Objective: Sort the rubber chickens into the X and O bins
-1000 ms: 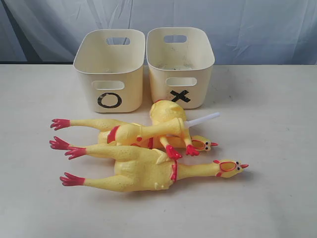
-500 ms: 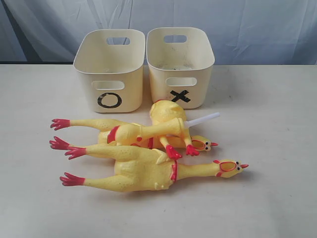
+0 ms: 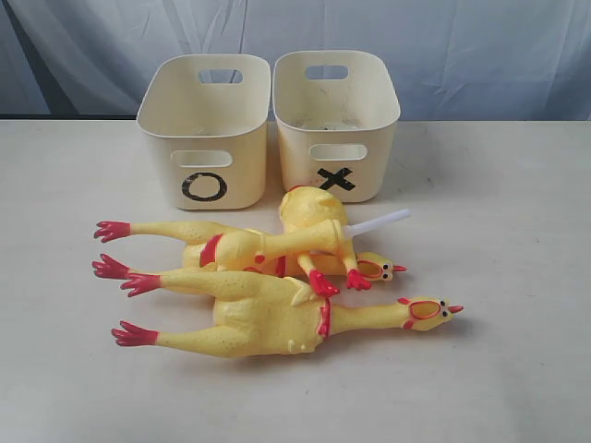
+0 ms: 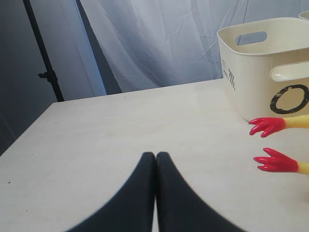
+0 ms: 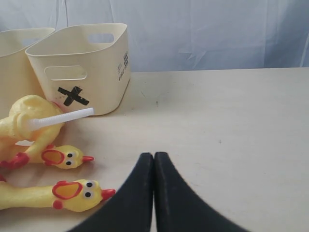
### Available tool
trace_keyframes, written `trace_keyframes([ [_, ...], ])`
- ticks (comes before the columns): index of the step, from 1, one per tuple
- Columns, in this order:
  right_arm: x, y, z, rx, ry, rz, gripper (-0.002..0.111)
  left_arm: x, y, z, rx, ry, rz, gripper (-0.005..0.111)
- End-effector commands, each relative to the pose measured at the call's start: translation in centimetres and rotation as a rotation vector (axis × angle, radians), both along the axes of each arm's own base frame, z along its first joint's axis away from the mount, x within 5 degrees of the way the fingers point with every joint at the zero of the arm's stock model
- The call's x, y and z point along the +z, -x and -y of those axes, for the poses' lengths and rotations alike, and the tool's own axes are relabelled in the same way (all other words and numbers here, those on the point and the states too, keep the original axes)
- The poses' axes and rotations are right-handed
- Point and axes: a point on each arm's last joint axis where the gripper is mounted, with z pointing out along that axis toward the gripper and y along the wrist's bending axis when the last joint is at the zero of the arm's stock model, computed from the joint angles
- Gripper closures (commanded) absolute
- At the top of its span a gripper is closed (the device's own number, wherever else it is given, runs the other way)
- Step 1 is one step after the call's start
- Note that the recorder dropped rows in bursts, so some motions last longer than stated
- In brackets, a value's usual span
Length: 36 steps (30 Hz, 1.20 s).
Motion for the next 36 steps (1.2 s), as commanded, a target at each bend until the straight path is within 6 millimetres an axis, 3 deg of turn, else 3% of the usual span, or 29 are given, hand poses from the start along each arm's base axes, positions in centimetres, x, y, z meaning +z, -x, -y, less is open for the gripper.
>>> trace_keyframes([
  [1, 0.5, -0.1, 0.0, -0.008, -0.021, 0.064, 0.108, -0.1, 0.0, 0.0, -0.002, 0.006, 0.002, 0.107],
  [17, 2.4, -0.2, 0.4, -0.054, -0.079, 0.273, 0.108, -0.1, 0.0, 0.0, -0.002, 0.006, 0.002, 0.107],
  [27, 2.6, -0.2, 0.5, -0.080, -0.427, 0.249, 0.108, -0.1, 0.0, 0.0, -0.002, 0.006, 0.002, 0.107],
  [36, 8.2, 1.1, 0.1, -0.007, -0.434, 0.324, 0.108, -0.1, 0.0, 0.0, -0.002, 0.006, 0.002, 0.107],
])
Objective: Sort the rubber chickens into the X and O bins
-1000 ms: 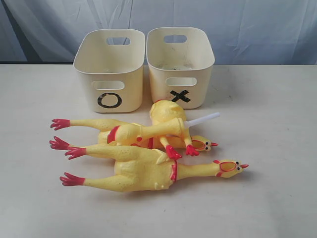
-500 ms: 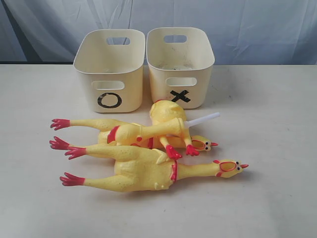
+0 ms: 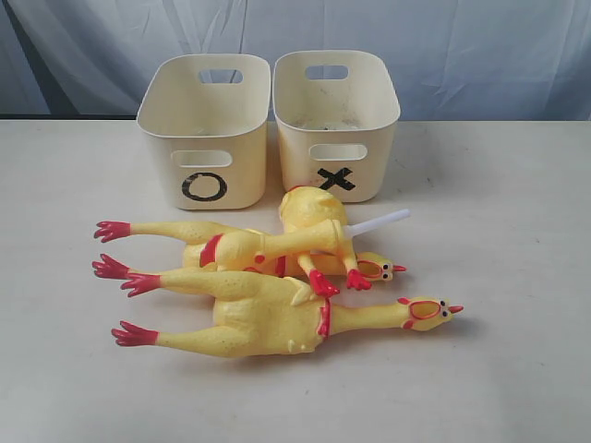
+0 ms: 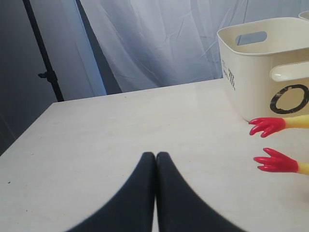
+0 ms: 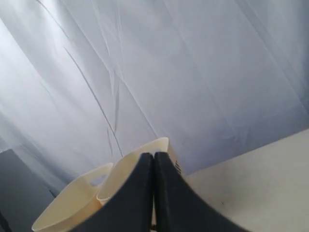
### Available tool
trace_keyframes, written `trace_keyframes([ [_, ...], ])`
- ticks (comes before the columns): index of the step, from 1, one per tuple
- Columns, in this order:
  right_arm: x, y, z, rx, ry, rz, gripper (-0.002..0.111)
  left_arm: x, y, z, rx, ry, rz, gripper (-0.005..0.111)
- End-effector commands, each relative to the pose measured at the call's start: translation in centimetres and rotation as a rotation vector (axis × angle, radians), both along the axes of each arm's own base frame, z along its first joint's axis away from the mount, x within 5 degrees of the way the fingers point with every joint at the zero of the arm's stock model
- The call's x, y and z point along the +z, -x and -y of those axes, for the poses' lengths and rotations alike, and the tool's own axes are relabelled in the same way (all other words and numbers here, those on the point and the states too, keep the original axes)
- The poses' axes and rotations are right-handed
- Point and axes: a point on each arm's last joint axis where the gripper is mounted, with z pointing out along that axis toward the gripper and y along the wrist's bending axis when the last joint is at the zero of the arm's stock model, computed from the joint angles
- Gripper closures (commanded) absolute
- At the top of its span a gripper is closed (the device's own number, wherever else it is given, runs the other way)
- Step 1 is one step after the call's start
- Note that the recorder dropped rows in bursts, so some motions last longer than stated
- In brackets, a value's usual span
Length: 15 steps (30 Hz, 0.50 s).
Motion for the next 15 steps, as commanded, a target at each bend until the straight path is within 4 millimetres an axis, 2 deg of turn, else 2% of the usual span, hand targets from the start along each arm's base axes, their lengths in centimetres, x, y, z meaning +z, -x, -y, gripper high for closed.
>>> trace_keyframes([
  [1, 2.9, 0.6, -0.3, 0.038, 0.040, 0.018, 0.108, -0.1, 0.0, 0.0, -0.002, 0.006, 0.002, 0.107],
  [5, 5.0, -0.1, -1.1, 0.109, 0.125, -0.095, 0.108, -0.1, 0.0, 0.0, -0.002, 0.006, 0.002, 0.107],
  [8, 6.4, -1.3, -1.6, 0.154, 0.189, -0.188, 0.108, -0.1, 0.0, 0.0, -0.002, 0.006, 0.002, 0.107],
  [15, 9.8, -5.9, -3.0, 0.305, 0.425, -0.383, 0.108, -0.1, 0.0, 0.0, -0.002, 0.006, 0.002, 0.107],
])
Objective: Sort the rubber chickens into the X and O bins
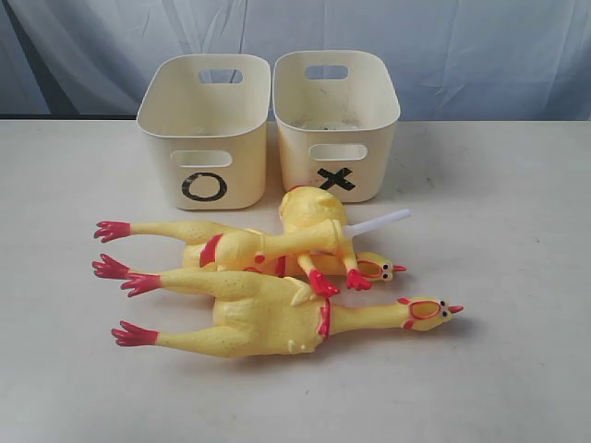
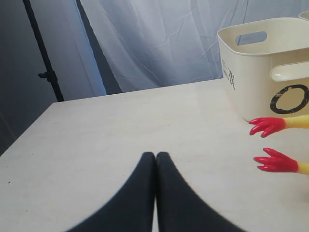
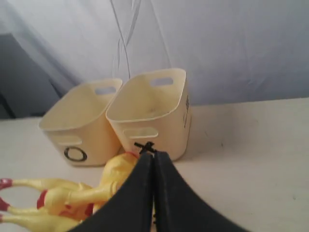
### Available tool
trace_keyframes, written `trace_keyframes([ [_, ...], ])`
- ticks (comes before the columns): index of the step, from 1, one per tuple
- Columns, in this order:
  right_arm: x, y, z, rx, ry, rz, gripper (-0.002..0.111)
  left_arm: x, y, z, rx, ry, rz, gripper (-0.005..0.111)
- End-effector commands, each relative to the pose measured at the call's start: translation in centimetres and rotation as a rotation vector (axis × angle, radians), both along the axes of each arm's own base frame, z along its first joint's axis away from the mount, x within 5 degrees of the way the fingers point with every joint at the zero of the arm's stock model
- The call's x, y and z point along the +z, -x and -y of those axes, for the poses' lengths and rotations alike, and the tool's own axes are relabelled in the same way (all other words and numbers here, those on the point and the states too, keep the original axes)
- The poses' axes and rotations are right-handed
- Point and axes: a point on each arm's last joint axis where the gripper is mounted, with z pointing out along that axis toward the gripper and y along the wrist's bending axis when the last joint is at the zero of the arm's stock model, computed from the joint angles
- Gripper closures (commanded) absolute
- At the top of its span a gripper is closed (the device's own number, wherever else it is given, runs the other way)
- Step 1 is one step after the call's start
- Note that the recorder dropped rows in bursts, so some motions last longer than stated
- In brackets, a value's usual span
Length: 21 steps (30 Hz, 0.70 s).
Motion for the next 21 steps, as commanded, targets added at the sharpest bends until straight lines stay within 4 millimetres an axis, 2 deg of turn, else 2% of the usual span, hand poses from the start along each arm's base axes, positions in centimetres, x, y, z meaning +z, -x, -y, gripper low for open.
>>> trace_keyframes([
  [1, 2.1, -2.9, -0.9, 0.118, 0.156, -0.088, 0.108, -0.1, 0.0, 0.0, -0.002, 0.006, 0.002, 0.107],
  [5, 3.1, -5.7, -2.1, 0.247, 0.283, -0.139, 0.108, -0.1, 0.0, 0.0, -0.002, 0.006, 0.002, 0.107],
  [9, 2.8, -8.3, -3.7, 0.399, 0.380, -0.223, 0.108, -0.1, 0.0, 0.0, -0.002, 0.006, 0.002, 0.107],
  [15, 0.7, -11.9, -6.3, 0.582, 0.557, -0.322, 0.108, -0.1, 0.0, 0.0, -0.002, 0.006, 0.002, 0.107],
  [21, -1.4, -13.5, -8.8, 0.735, 0.748, -0.341, 0.108, -0.1, 0.0, 0.0, -0.002, 0.006, 0.002, 0.107],
])
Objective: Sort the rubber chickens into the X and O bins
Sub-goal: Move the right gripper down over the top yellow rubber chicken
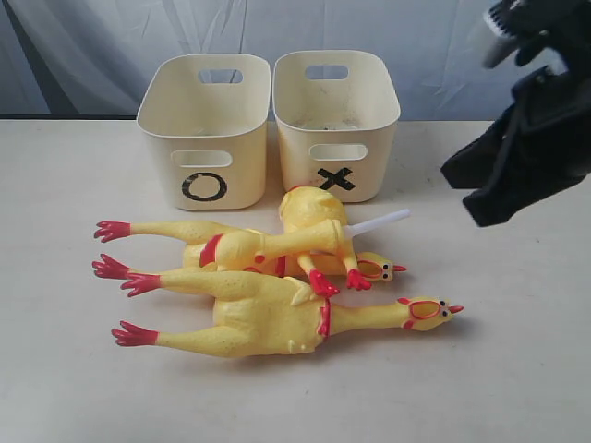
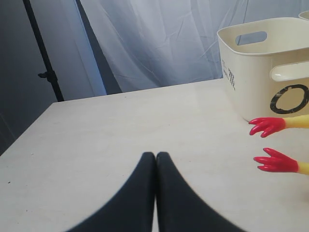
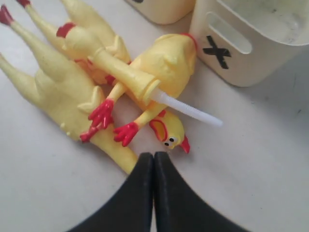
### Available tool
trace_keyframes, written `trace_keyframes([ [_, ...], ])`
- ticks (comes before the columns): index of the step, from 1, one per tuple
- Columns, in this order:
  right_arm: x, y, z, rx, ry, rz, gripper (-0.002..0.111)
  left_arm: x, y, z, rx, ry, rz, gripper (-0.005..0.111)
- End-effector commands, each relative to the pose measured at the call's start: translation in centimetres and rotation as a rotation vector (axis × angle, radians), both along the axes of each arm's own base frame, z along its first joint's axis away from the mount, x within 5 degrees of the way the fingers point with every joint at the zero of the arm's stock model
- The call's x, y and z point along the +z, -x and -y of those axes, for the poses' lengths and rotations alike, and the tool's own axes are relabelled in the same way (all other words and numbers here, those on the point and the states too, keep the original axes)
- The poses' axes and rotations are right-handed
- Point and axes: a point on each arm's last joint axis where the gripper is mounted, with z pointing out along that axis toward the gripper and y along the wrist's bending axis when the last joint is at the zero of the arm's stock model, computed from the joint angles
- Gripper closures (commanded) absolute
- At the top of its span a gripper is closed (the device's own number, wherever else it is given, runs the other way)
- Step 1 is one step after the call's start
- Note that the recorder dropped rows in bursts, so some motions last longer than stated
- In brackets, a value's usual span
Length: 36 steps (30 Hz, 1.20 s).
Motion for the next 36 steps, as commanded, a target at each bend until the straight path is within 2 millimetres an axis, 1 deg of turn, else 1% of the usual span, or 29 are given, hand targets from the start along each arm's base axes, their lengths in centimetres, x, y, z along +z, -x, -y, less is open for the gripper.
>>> trace_keyframes([
  [1, -1.1, -0.6, -1.5, 0.143, 0.131, 0.017, 0.108, -0.1, 0.0, 0.0, -0.002, 0.006, 0.002, 0.107],
  [5, -1.4, -0.5, -2.2, 0.203, 0.180, 0.047, 0.108, -0.1, 0.0, 0.0, -0.002, 0.006, 0.002, 0.107],
  [10, -1.3, -0.7, -2.8, 0.211, 0.174, 0.092, 0.108, -0.1, 0.0, 0.0, -0.002, 0.006, 0.002, 0.107],
  [21, -1.3, -0.7, -2.8, 0.213, 0.178, 0.089, 0.108, -0.1, 0.0, 0.0, -0.002, 0.006, 0.002, 0.107],
  [27, -1.4, -0.8, -2.8, 0.278, 0.228, 0.139, 0.108, -0.1, 0.0, 0.0, -0.002, 0.006, 0.002, 0.107],
  [36, -3.5, -2.1, -3.8, 0.313, 0.238, 0.085, 0.108, -0.1, 0.0, 0.0, -0.002, 0.006, 0.002, 0.107],
])
